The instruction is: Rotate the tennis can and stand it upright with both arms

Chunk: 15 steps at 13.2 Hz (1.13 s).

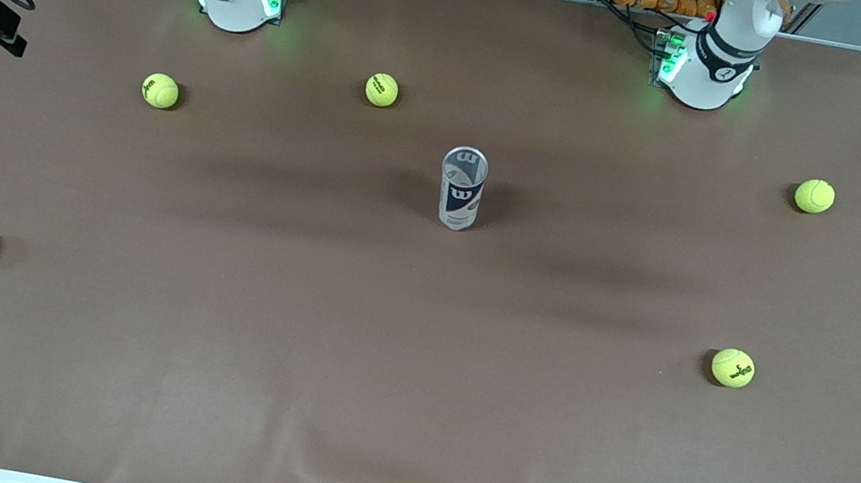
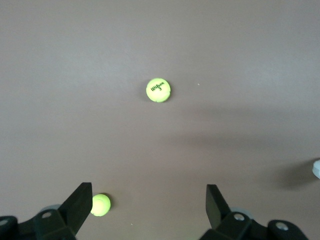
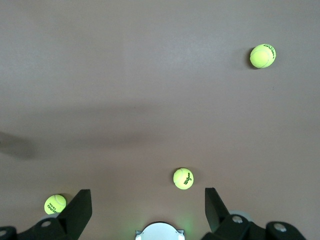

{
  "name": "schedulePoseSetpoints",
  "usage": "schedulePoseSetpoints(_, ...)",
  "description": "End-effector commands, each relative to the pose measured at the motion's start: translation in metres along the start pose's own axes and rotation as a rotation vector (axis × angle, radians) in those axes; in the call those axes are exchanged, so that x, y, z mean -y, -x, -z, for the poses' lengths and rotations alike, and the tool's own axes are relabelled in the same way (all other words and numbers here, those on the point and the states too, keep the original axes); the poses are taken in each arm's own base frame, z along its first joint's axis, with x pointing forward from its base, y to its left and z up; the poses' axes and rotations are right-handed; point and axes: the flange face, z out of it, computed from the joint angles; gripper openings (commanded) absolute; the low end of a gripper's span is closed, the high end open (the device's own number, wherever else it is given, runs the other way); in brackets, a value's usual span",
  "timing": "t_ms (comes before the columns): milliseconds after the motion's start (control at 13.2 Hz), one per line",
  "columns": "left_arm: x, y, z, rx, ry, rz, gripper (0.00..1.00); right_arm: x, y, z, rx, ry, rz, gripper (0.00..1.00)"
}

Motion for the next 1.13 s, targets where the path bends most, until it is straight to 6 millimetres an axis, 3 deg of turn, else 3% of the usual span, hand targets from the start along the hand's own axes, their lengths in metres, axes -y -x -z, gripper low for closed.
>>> schedulePoseSetpoints(0,-0.0028,0.0179,0.0059,0.001,0.020,0.015,1.00,0.0022,0.0013,0.0019,-0.005,0.017,-0.002,1.00)
schedulePoseSetpoints(151,-0.0117,0.0207,0.0095,-0.001,0.018,0.030,1.00,0.0023,0.0014,0.0026,-0.007,0.015,-0.002,1.00)
schedulePoseSetpoints(1058,-0.0116,0.0172,0.0026,0.015,0.020,0.030,1.00,0.0022,0.0014,0.0026,-0.007,0.016,-0.002,1.00)
